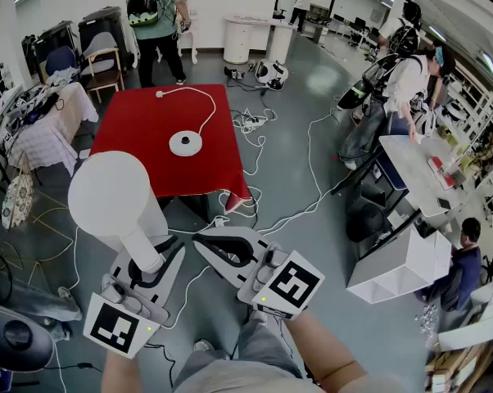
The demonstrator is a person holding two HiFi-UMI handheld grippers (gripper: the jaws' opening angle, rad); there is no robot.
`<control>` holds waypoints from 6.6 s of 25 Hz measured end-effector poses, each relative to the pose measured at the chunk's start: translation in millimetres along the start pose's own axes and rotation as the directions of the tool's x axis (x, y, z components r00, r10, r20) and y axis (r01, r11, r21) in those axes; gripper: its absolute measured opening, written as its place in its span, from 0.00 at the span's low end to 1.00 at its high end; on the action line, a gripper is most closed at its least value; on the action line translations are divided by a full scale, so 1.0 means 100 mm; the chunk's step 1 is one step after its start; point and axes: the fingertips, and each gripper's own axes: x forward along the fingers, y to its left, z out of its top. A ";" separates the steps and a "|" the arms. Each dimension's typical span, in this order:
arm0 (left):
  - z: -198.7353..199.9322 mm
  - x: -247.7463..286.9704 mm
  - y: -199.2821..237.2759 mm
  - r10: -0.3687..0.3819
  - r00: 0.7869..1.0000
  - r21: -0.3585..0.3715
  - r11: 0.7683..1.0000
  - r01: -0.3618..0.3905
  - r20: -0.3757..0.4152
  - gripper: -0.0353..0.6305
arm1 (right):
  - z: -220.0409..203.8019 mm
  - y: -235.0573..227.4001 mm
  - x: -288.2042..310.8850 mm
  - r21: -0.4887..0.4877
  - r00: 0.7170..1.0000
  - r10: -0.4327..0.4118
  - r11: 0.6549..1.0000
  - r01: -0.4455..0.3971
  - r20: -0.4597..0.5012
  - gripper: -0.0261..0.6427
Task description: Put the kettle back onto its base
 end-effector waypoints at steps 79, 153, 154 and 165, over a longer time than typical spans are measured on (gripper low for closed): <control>-2.12 3.58 2.57 -0.316 0.946 -0.105 0.941 0.322 0.072 0.12 | -1.47 -3.81 1.36 0.047 0.970 -0.221 0.973 0.227 -0.102 0.05; -0.62 1.76 1.87 0.160 0.985 -0.123 0.981 -0.152 0.060 0.07 | -0.55 -2.24 1.17 0.054 0.992 0.122 0.991 -0.123 0.024 0.05; -0.60 1.74 1.83 0.162 0.985 -0.119 0.981 -0.154 0.061 0.07 | -0.53 -2.20 1.14 0.051 0.992 0.122 0.991 -0.123 0.024 0.05; -0.44 1.63 1.52 0.172 0.981 -0.105 0.981 -0.162 0.089 0.07 | -0.42 -1.96 0.88 0.027 0.992 0.126 0.992 -0.126 0.024 0.05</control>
